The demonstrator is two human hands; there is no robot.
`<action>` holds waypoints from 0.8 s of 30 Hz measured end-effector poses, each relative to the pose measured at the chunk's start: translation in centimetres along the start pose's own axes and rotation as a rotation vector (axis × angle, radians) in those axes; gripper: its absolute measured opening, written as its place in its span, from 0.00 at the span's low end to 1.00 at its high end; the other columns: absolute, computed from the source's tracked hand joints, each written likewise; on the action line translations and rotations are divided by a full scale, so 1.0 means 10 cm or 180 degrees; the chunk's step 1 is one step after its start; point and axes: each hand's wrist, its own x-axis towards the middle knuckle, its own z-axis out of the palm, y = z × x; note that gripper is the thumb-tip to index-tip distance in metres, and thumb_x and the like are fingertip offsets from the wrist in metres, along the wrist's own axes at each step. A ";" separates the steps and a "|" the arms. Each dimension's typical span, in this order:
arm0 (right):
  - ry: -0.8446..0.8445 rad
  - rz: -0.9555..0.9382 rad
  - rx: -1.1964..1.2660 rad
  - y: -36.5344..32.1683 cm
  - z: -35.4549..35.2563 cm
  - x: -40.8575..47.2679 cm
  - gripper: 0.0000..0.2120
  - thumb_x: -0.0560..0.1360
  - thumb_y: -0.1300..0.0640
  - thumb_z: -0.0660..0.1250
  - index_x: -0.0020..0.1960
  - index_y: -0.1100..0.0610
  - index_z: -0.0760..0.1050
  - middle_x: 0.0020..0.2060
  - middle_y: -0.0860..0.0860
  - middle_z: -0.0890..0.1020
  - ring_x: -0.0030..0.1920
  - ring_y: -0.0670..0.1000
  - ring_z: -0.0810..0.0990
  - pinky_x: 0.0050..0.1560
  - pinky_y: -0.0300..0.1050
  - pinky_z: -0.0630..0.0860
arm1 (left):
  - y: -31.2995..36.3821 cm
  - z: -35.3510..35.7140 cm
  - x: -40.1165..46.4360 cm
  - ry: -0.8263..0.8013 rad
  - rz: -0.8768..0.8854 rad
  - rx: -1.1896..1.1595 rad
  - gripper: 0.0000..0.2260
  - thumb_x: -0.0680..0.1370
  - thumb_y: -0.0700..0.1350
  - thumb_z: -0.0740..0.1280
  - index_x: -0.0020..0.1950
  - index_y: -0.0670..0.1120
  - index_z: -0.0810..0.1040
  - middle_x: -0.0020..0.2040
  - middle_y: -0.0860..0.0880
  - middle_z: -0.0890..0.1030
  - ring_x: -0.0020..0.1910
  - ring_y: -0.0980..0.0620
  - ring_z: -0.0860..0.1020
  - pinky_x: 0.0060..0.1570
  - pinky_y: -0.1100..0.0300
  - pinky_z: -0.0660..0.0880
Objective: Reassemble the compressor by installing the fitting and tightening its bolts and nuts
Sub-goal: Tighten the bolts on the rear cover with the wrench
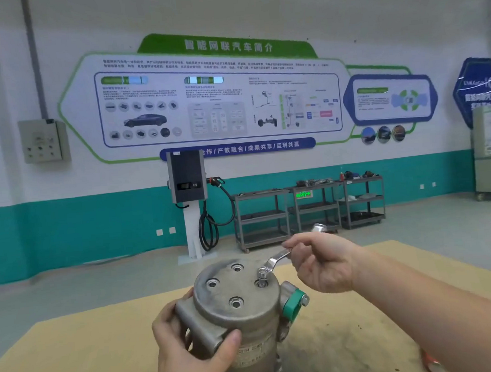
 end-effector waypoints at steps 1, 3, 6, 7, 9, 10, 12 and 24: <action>-0.0126 -0.0113 0.0183 0.10 -0.08 -0.07 0.07 0.68 0.65 0.69 0.34 0.60 0.72 0.23 0.51 0.75 0.18 0.45 0.72 0.17 0.32 0.67 | 0.00 0.00 0.00 0.0001 -0.0010 -0.0040 0.36 0.54 0.39 0.79 0.53 0.59 0.65 0.58 0.65 0.76 0.59 0.53 0.78 0.57 0.57 0.72; -0.0184 -0.0512 0.0336 0.32 -0.17 -0.18 0.06 0.66 0.63 0.70 0.37 0.60 0.73 0.26 0.52 0.75 0.18 0.45 0.68 0.16 0.33 0.63 | 0.01 0.00 -0.01 -0.0004 -0.0050 -0.0103 0.36 0.54 0.40 0.80 0.53 0.59 0.65 0.58 0.65 0.76 0.59 0.52 0.78 0.60 0.54 0.72; 0.0026 -0.1552 0.0175 0.68 -0.19 -0.29 0.05 0.66 0.59 0.71 0.38 0.56 0.75 0.29 0.55 0.76 0.20 0.48 0.68 0.19 0.36 0.62 | 0.04 0.04 -0.02 0.0043 -0.0062 -0.0086 0.40 0.46 0.52 0.78 0.53 0.58 0.65 0.60 0.64 0.76 0.59 0.51 0.78 0.64 0.49 0.71; 0.0039 -0.1994 -0.0042 0.79 -0.19 -0.31 0.04 0.65 0.58 0.72 0.37 0.55 0.76 0.29 0.56 0.77 0.22 0.50 0.70 0.20 0.37 0.63 | 0.06 0.06 -0.02 0.0072 -0.0079 -0.0078 0.40 0.44 0.54 0.77 0.53 0.59 0.65 0.60 0.64 0.76 0.59 0.52 0.78 0.64 0.49 0.71; 0.0096 -0.2854 -0.0919 0.98 -0.18 -0.36 0.05 0.65 0.58 0.75 0.37 0.53 0.80 0.30 0.57 0.79 0.26 0.53 0.75 0.24 0.40 0.66 | 0.07 0.07 -0.02 0.0089 -0.0108 -0.0060 0.40 0.44 0.55 0.76 0.53 0.59 0.65 0.58 0.66 0.76 0.57 0.54 0.78 0.62 0.52 0.71; 0.0145 -0.3232 -0.1551 1.05 -0.17 -0.38 0.05 0.66 0.59 0.75 0.40 0.51 0.81 0.30 0.55 0.80 0.28 0.52 0.76 0.27 0.40 0.68 | 0.07 0.07 -0.02 0.0078 -0.0121 -0.0043 0.40 0.44 0.55 0.76 0.53 0.60 0.65 0.57 0.67 0.76 0.57 0.55 0.78 0.62 0.53 0.71; 0.0181 -0.3909 -0.3006 1.10 -0.12 -0.41 0.07 0.70 0.57 0.72 0.45 0.47 0.81 0.34 0.46 0.82 0.32 0.44 0.78 0.33 0.35 0.71 | 0.07 0.05 -0.02 0.0049 -0.0129 -0.0018 0.39 0.45 0.55 0.77 0.53 0.60 0.65 0.56 0.68 0.75 0.56 0.53 0.78 0.62 0.51 0.71; 0.0021 -0.1835 -0.2455 0.94 0.45 -0.53 0.05 0.73 0.60 0.69 0.41 0.55 0.83 0.32 0.55 0.84 0.35 0.57 0.84 0.38 0.47 0.80 | 0.10 0.16 -0.08 0.0298 0.0043 -0.0154 0.43 0.39 0.62 0.80 0.49 0.72 0.65 0.53 0.73 0.78 0.52 0.59 0.81 0.53 0.60 0.78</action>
